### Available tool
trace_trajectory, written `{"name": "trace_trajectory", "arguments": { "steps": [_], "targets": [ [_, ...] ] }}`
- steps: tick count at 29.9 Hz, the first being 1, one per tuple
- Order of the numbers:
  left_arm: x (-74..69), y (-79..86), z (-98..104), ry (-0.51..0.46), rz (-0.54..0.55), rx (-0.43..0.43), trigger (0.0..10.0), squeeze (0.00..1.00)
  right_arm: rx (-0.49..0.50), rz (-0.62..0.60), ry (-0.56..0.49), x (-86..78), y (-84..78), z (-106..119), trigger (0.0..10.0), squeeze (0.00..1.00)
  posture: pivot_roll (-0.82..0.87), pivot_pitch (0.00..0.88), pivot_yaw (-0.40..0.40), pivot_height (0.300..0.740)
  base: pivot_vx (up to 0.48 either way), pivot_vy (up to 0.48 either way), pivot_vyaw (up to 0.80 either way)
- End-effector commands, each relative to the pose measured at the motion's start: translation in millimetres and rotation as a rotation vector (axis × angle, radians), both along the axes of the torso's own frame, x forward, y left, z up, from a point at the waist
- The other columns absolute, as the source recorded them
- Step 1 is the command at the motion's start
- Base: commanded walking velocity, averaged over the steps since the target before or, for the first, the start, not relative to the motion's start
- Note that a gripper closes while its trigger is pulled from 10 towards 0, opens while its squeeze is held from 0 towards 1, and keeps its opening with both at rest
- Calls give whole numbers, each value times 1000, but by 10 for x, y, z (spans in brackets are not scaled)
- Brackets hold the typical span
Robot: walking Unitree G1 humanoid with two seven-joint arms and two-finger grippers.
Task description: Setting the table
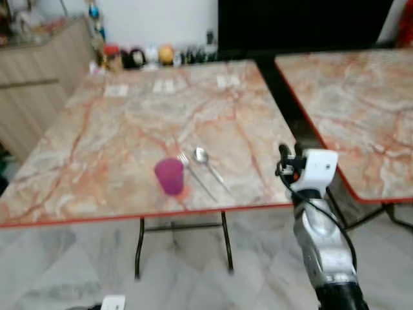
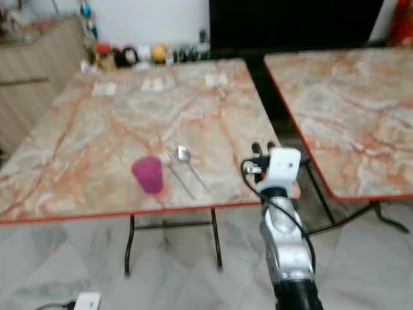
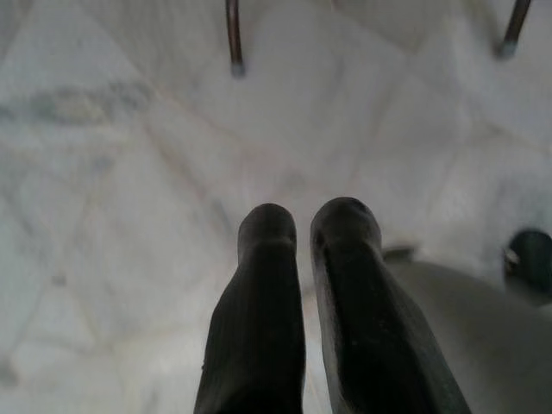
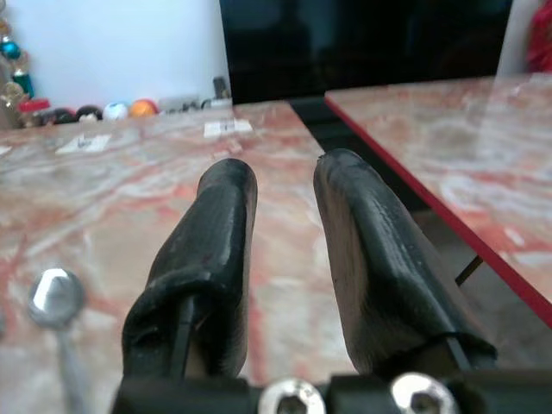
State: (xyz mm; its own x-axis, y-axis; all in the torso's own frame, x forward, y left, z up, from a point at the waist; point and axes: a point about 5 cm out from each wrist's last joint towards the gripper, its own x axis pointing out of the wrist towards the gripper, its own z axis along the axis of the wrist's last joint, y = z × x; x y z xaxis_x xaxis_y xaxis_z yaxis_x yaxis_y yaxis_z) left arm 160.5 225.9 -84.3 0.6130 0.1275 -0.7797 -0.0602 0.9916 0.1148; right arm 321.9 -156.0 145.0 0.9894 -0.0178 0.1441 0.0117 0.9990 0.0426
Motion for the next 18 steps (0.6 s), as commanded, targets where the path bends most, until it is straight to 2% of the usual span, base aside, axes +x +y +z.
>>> {"name": "trace_trajectory", "arguments": {
  "steps": [1,13,18],
  "targets": [
    [-61,41,-18,22,4,12,10000,0,10,26,-17,21,89,45,10000,0,-109,0,40,740,0,0,0],
    [68,57,43,-20,7,14,10000,0,-21,-4,-23,49,-20,79,10000,0,-94,38,40,740,0,0,0],
    [116,42,64,-40,5,2,10000,0,-38,-5,-21,63,-33,90,10000,0,-92,63,41,740,0,0,771]
  ]
}}
